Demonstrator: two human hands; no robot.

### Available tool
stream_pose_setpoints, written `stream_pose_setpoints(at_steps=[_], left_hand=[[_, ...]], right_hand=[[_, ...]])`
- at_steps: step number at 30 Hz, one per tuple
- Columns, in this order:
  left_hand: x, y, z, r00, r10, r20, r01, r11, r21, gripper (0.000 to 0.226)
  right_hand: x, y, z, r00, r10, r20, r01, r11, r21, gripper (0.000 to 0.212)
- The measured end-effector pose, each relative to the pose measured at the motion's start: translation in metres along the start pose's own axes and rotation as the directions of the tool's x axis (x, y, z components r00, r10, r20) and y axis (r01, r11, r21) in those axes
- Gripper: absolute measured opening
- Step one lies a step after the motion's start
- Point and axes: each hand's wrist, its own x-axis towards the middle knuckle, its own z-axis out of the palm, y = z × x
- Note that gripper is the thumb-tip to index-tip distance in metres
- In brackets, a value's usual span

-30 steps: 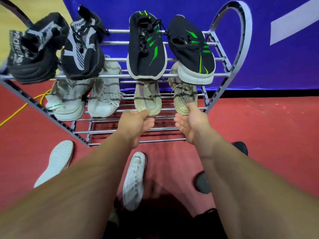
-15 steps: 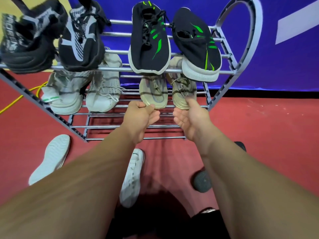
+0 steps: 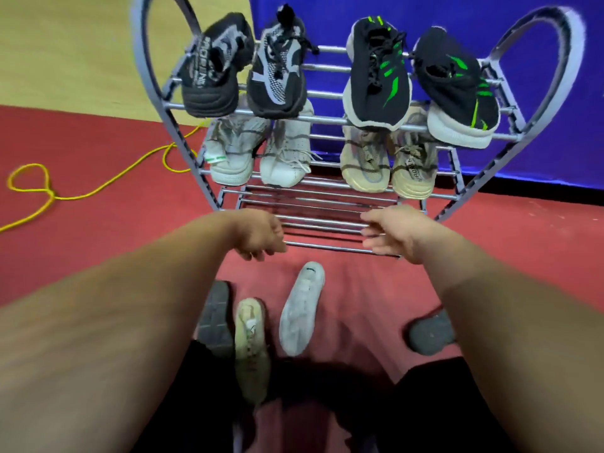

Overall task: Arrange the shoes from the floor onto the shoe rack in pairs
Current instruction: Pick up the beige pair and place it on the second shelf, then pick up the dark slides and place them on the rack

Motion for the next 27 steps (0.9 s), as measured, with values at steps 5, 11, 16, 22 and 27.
stream_pose_setpoints(at_steps=[5, 11, 16, 22, 27], left_hand=[[-0.068, -0.09, -0.025, 0.978, -0.176, -0.116, 0.161, 0.979, -0.126, 0.02], [-0.143, -0.183, -0.028, 0.927, -0.347, -0.145, 0.281, 0.896, -0.344, 0.018], [-0.151, -0.232, -0.007, 0.892, -0.431, -0.137, 0.351, 0.851, -0.39, 0.023], [-0.132, -0.282, 0.006, 0.836, -0.536, -0.118, 0.503, 0.834, -0.228, 0.037], [-0.1, -0.292, 0.018, 0.845, -0.514, -0.148, 0.484, 0.853, -0.196, 0.034]], right_hand=[[-0.029, -0.007, 0.056, 0.987, -0.072, 0.144, 0.11, 0.956, -0.273, 0.027], [-0.04, -0.01, 0.151, 0.96, -0.058, 0.274, 0.159, 0.918, -0.363, 0.025], [-0.027, -0.007, 0.23, 0.896, -0.061, 0.441, 0.243, 0.897, -0.369, 0.016], [0.024, 0.008, 0.236, 0.937, 0.038, 0.347, 0.134, 0.879, -0.458, 0.025], [0.057, 0.039, 0.238, 0.963, 0.102, 0.248, 0.038, 0.863, -0.504, 0.021]])
